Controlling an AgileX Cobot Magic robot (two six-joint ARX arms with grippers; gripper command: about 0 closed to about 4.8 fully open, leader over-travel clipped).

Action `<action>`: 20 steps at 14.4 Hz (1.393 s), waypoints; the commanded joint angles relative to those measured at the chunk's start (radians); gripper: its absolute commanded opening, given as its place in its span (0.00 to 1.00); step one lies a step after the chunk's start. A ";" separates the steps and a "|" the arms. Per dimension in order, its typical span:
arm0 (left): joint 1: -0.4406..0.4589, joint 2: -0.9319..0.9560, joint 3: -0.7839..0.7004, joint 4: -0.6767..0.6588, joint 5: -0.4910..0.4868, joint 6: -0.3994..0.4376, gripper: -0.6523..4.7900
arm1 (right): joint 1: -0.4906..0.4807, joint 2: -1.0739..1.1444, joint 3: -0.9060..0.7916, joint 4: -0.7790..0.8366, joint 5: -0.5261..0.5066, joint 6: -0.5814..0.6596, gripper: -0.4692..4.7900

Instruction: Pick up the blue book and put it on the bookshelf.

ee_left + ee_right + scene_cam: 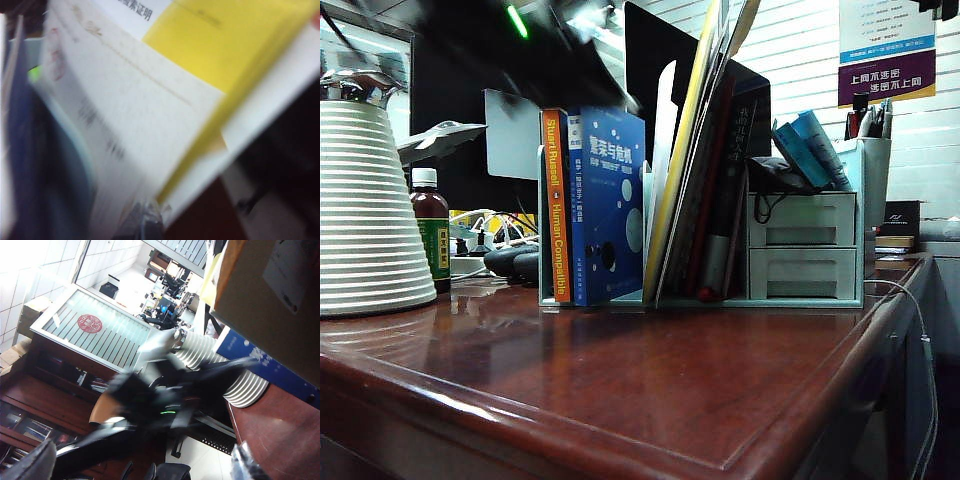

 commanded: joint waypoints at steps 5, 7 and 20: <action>-0.003 -0.159 0.004 -0.338 -0.262 0.042 0.69 | 0.002 -0.003 0.006 0.013 -0.002 -0.007 1.00; -0.003 -0.095 0.004 -0.254 -0.285 0.016 0.69 | 0.002 -0.004 0.006 0.013 -0.005 -0.006 1.00; -0.046 0.059 0.005 0.105 -0.418 -0.114 0.11 | 0.003 -0.004 0.006 0.011 -0.008 -0.006 1.00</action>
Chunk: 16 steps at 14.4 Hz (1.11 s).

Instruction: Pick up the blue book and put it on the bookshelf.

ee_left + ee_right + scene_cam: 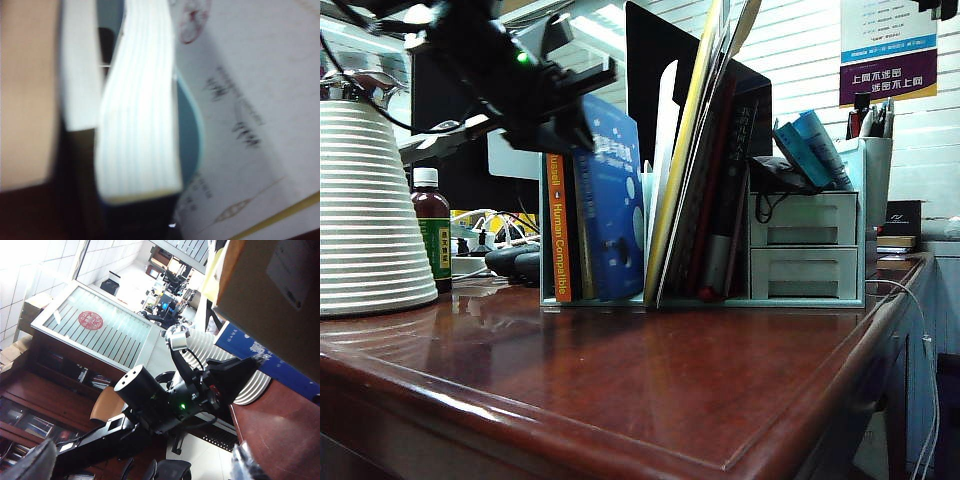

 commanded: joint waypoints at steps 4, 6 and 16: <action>-0.053 0.101 0.031 0.241 -0.214 0.002 0.11 | 0.015 -0.004 0.006 0.013 -0.002 -0.003 1.00; -0.053 0.148 0.057 0.309 -0.208 0.005 0.11 | 0.016 -0.004 0.006 0.012 -0.002 -0.003 1.00; -0.053 -0.309 0.085 -0.269 -0.129 0.141 0.11 | 0.014 -0.012 0.006 0.016 0.061 -0.024 0.08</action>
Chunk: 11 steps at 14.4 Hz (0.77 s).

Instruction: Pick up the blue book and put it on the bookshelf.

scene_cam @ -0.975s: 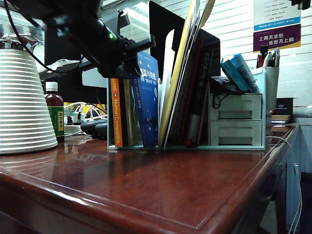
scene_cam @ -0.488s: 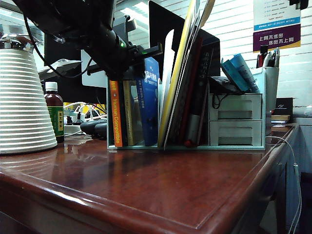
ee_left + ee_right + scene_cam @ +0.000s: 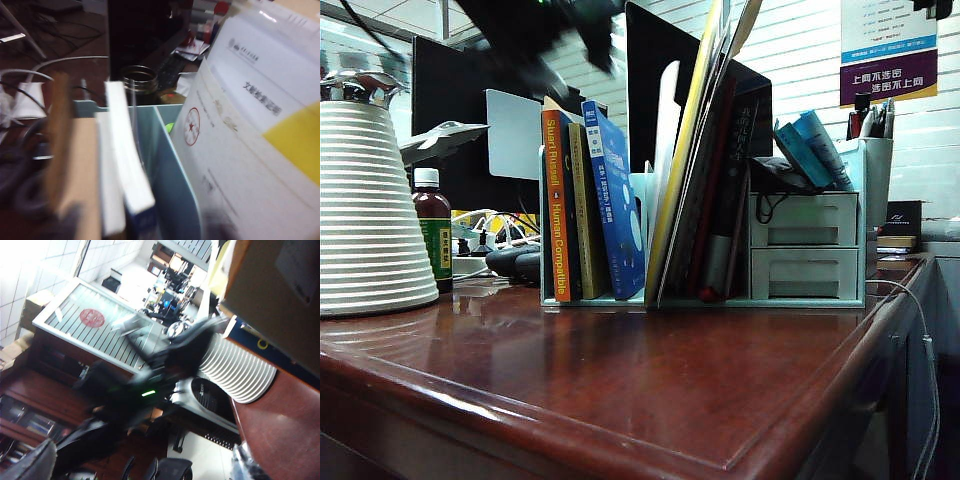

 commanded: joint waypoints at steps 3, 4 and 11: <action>-0.002 -0.496 -0.066 -0.474 0.070 0.073 0.11 | 0.000 -0.156 0.006 -0.120 0.261 -0.613 0.08; -0.002 -0.577 -0.133 -0.476 0.048 0.073 0.11 | 0.000 -0.219 0.006 -0.261 0.406 -0.791 0.08; -0.002 -0.950 -0.742 -0.149 0.051 0.058 0.11 | 0.046 -0.688 -0.285 -0.518 0.951 -1.084 0.08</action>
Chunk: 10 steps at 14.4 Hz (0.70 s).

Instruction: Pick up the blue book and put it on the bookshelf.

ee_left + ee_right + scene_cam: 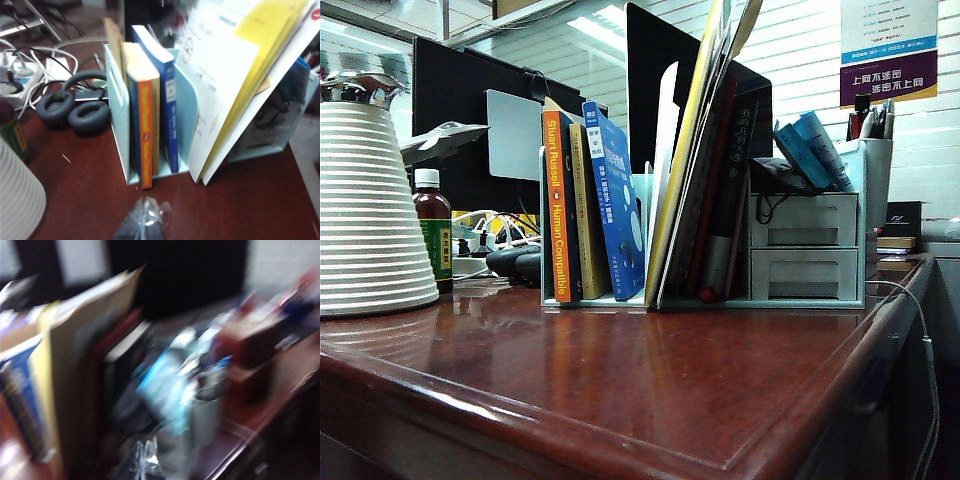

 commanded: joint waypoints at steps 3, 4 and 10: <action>0.000 -0.028 -0.245 0.241 0.033 0.008 0.11 | 0.003 -0.211 -0.240 -0.071 0.007 0.001 0.08; 0.000 -0.028 -0.266 0.240 0.033 0.008 0.11 | 0.003 -0.230 -0.265 -0.099 0.000 0.000 0.08; 0.000 -0.024 -0.328 0.310 0.073 0.001 0.11 | 0.003 -0.240 -0.292 -0.245 0.003 0.068 0.08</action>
